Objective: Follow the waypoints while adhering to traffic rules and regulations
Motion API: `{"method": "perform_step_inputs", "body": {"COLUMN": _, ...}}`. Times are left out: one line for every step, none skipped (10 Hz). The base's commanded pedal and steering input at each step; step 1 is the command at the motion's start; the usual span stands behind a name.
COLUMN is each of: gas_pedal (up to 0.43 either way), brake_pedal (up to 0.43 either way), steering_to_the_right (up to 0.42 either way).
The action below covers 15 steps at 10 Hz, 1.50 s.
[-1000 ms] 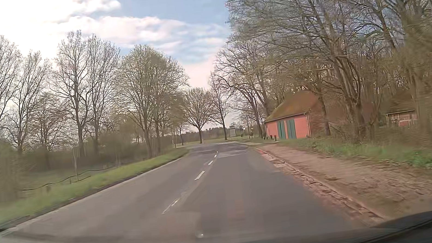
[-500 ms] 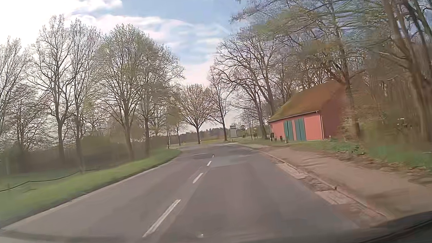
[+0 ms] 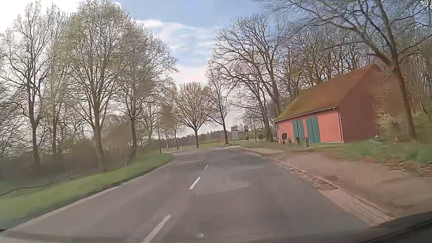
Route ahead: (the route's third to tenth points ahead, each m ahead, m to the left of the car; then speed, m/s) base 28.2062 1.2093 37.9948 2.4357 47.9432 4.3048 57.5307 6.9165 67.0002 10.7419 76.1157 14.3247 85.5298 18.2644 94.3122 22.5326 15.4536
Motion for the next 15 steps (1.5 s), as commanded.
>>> {"method": "perform_step_inputs", "body": {"gas_pedal": 0.130, "brake_pedal": 0.000, "steering_to_the_right": -0.009}}
{"method": "perform_step_inputs", "body": {"gas_pedal": 0.130, "brake_pedal": 0.000, "steering_to_the_right": -0.009}}
{"method": "perform_step_inputs", "body": {"gas_pedal": 0.130, "brake_pedal": 0.000, "steering_to_the_right": -0.010}}
{"method": "perform_step_inputs", "body": {"gas_pedal": 0.130, "brake_pedal": 0.000, "steering_to_the_right": -0.011}}
{"method": "perform_step_inputs", "body": {"gas_pedal": 0.130, "brake_pedal": 0.000, "steering_to_the_right": -0.011}}
{"method": "perform_step_inputs", "body": {"gas_pedal": 0.130, "brake_pedal": 0.000, "steering_to_the_right": -0.017}}
{"method": "perform_step_inputs", "body": {"gas_pedal": 0.118, "brake_pedal": 0.000, "steering_to_the_right": -0.018}}
{"method": "perform_step_inputs", "body": {"gas_pedal": 0.110, "brake_pedal": 0.000, "steering_to_the_right": -0.019}}
{"method": "perform_step_inputs", "body": {"gas_pedal": 0.098, "brake_pedal": 0.000, "steering_to_the_right": -0.022}}
{"method": "perform_step_inputs", "body": {"gas_pedal": 0.098, "brake_pedal": 0.000, "steering_to_the_right": -0.022}}
{"method": "perform_step_inputs", "body": {"gas_pedal": 0.098, "brake_pedal": 0.000, "steering_to_the_right": -0.022}}
{"method": "perform_step_inputs", "body": {"gas_pedal": 0.098, "brake_pedal": 0.000, "steering_to_the_right": -0.022}}
{"method": "perform_step_inputs", "body": {"gas_pedal": 0.098, "brake_pedal": 0.000, "steering_to_the_right": -0.021}}
{"method": "perform_step_inputs", "body": {"gas_pedal": 0.098, "brake_pedal": 0.000, "steering_to_the_right": -0.018}}
{"method": "perform_step_inputs", "body": {"gas_pedal": 0.087, "brake_pedal": 0.000, "steering_to_the_right": -0.006}}
